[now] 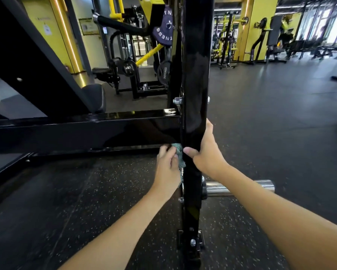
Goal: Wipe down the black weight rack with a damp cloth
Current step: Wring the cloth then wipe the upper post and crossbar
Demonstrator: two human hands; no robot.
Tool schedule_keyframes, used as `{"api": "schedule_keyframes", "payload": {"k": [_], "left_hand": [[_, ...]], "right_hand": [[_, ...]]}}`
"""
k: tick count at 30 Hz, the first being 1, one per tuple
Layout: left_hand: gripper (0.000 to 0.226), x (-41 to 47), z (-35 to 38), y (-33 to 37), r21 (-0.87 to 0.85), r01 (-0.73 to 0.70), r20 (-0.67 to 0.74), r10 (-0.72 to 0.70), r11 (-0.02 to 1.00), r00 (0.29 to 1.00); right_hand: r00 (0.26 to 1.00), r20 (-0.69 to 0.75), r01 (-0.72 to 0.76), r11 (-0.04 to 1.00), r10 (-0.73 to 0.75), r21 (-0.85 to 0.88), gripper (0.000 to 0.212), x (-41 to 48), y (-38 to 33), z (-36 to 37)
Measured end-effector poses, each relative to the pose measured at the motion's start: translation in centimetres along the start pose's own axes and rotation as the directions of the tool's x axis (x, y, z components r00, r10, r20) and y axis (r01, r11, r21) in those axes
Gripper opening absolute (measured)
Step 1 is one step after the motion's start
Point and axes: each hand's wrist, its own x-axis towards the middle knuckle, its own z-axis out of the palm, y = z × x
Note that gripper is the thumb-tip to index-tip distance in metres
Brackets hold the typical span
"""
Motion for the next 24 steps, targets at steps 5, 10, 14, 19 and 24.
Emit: {"api": "schedule_keyframes", "payload": {"k": [5, 10, 14, 19, 24], "left_hand": [[0.025, -0.1, 0.5, 0.0, 0.025, -0.023, 0.001, 0.023, 0.999, 1.000], [0.033, -2.0, -2.9, -1.8, 0.061, -0.031, -0.057, 0.034, 0.998, 0.998], [0.029, -4.4, -2.9, -8.2, -0.172, 0.445, -0.204, -0.474, 0.879, 0.857], [0.025, -7.4, 1.5, -17.2, -0.328, 0.788, 0.078, -0.817, 0.521, 0.572], [0.039, -8.4, 7.9, -23.9, -0.055, 0.757, 0.363, -0.694, 0.651, 0.622]], "right_hand": [[0.999, -0.032, -0.033, 0.999, 0.033, -0.013, 0.101, 0.3, 0.0, 0.4], [1.000, -0.017, -0.013, 0.999, 0.012, -0.035, 0.090, -2.5, 0.3, -0.2], [0.979, -0.171, -0.127, 0.988, 0.111, -0.085, 0.031, -9.0, 5.3, 1.2], [0.807, 0.081, -0.516, 0.765, 0.586, -0.386, 0.023, -14.5, 18.6, 5.9], [0.787, 0.134, -0.589, 0.798, 0.603, -0.130, 0.055, -15.2, 25.3, 10.4]]}}
